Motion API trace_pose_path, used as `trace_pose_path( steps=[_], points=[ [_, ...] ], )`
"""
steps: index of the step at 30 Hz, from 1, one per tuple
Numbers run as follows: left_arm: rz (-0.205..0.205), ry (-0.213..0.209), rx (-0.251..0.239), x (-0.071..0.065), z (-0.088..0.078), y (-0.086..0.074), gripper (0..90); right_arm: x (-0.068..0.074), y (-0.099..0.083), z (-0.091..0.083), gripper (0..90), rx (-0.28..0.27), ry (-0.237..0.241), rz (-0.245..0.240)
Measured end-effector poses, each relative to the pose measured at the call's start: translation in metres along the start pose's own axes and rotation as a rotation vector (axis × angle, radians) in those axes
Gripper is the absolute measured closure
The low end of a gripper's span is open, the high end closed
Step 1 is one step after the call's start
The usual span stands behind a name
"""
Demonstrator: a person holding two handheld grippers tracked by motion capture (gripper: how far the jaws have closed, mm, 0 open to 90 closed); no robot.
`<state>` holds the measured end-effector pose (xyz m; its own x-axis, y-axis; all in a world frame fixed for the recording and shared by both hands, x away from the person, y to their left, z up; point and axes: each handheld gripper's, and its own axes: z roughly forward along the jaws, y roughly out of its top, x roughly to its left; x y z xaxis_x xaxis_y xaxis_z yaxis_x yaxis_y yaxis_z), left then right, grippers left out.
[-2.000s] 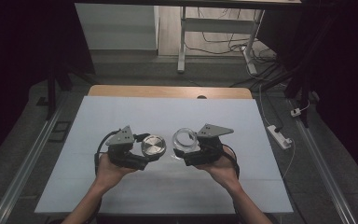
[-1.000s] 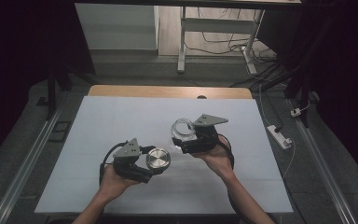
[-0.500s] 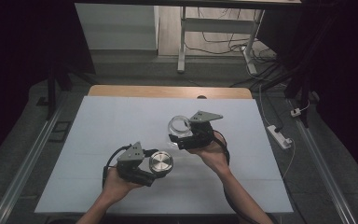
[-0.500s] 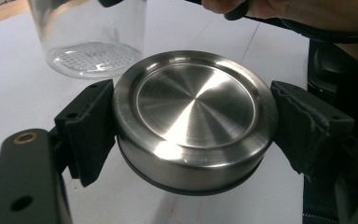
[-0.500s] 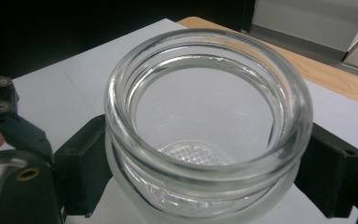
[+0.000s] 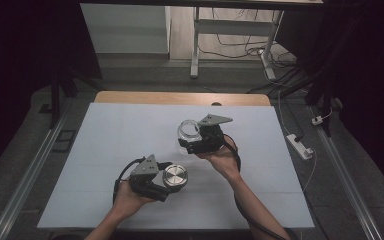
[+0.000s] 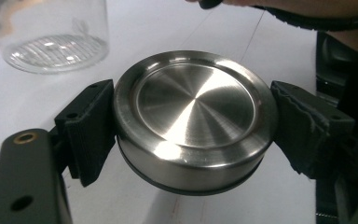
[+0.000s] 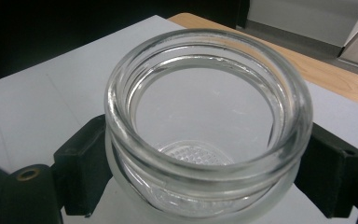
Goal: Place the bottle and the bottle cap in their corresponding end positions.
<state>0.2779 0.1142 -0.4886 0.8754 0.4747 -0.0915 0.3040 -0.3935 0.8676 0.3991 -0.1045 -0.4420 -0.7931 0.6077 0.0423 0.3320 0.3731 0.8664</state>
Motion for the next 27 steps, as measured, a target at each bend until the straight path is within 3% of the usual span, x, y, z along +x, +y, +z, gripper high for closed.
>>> trace_pose_path(
  steps=[17,27],
  points=[
    [-0.006,0.02,0.093,0.01,0.028,-0.014,19.5,-0.015,0.003,0.034,15.1,0.022,-0.032,0.001],
    [0.028,0.042,0.168,0.011,0.045,-0.016,19.5,-0.017,-0.002,0.057,15.1,0.052,-0.051,-0.007]
  ],
)
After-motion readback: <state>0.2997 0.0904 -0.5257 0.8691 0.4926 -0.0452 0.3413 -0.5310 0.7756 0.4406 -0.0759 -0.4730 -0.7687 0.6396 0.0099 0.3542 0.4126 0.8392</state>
